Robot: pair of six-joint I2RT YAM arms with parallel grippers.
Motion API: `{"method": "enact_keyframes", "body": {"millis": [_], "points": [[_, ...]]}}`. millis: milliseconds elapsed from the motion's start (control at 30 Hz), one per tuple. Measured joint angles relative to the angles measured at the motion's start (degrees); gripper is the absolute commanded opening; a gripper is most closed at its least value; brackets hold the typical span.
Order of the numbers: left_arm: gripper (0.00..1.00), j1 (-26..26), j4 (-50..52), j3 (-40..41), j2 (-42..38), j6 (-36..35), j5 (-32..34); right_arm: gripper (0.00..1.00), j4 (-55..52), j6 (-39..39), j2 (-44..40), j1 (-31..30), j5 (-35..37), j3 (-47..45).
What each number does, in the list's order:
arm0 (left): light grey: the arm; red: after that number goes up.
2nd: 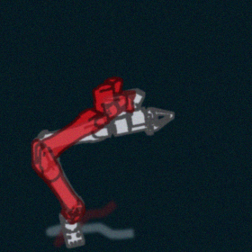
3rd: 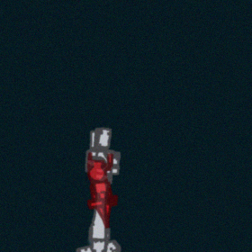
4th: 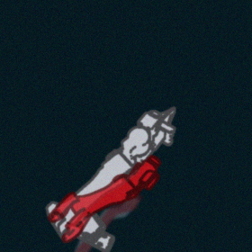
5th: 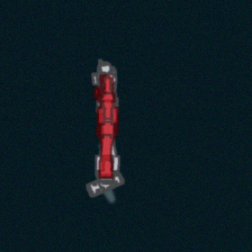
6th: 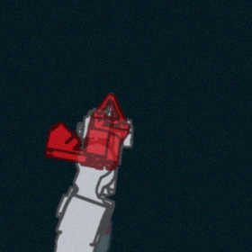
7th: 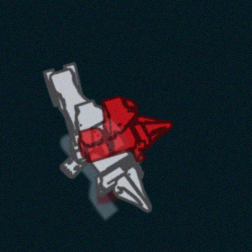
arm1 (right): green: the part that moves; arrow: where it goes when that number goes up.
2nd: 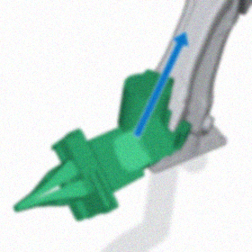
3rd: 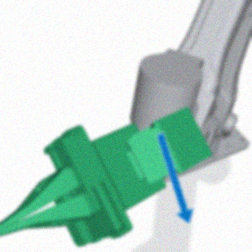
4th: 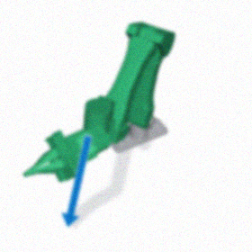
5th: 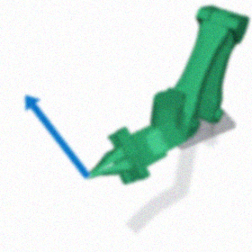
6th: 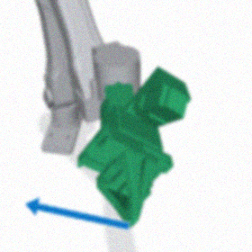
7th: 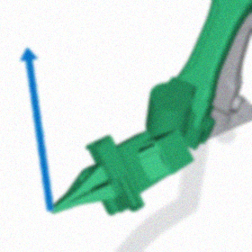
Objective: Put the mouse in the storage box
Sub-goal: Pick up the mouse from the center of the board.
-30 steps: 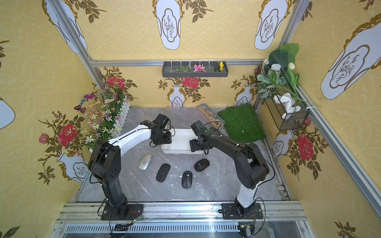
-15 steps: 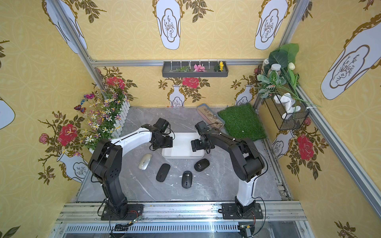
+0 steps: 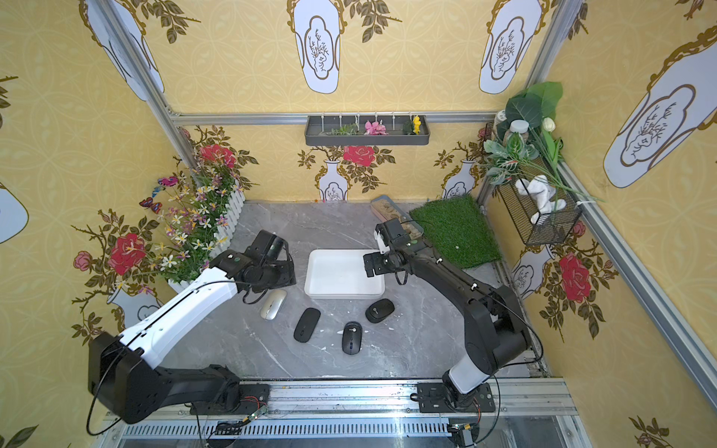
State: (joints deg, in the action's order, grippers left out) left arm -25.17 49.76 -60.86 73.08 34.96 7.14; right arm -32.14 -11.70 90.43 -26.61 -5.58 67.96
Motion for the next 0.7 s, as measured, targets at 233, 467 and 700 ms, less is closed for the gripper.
{"method": "enact_keyframes", "body": {"millis": [233, 467, 700], "points": [[0.88, 0.0, -1.6, 16.5, -9.9, 6.4, 2.6, 0.97, 1.9, 0.0, -1.2, -0.4, -1.1, -5.2], [0.91, 0.0, -9.5, 18.5, -1.4, 5.6, 3.0, 0.97, 4.0, 0.0, -1.2, -0.6, -1.7, -7.1], [0.91, 4.9, -15.6, 18.2, 6.7, 0.8, 0.5, 0.97, 5.6, 0.0, -1.7, -0.6, -1.8, -7.4]]}}
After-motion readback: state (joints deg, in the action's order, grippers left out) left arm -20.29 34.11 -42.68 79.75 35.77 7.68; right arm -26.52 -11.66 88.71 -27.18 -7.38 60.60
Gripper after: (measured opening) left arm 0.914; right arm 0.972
